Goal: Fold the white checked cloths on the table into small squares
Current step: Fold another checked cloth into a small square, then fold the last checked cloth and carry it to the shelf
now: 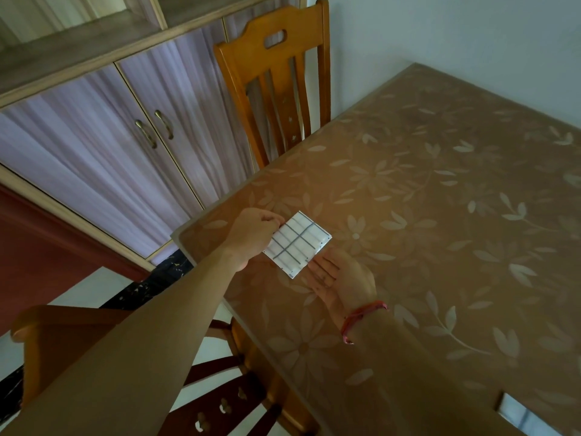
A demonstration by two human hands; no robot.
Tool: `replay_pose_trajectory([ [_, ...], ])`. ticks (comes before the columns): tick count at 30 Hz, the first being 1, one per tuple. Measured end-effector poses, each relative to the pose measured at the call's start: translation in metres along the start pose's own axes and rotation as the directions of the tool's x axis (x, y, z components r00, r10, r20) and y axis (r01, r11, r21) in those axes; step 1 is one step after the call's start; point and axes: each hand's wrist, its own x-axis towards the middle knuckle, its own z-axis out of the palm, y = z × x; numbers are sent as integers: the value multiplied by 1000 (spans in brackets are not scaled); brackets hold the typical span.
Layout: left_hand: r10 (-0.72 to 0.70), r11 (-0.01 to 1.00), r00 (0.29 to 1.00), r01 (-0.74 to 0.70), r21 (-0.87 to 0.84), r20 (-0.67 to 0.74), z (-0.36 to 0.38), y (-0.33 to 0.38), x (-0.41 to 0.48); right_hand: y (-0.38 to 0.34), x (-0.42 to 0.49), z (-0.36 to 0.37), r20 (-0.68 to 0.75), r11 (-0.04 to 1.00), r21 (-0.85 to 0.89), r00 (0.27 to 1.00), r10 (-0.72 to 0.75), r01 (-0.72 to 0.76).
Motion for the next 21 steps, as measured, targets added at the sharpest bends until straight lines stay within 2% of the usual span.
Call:
replay_pose_trajectory([
  [7, 134, 971, 991, -136, 198, 23, -3, 16, -32, -16, -31, -19, -62, 999, -53, 998, -11, 8],
  [12, 196, 931, 978, -209, 298, 73, 12, 36, -72, -37, -69, -43, -92, 979, -178, 989, -116, 98],
  [17, 408, 831, 902, -430, 353, 140, 37, 70, -127, -57, -111, -79, -92, 904, -371, 961, -262, 211],
  [21, 520, 716, 820, -571, 400, 240, 63, 89, -158, -72, -155, -121, -93, 775, -568, 914, -395, 277],
])
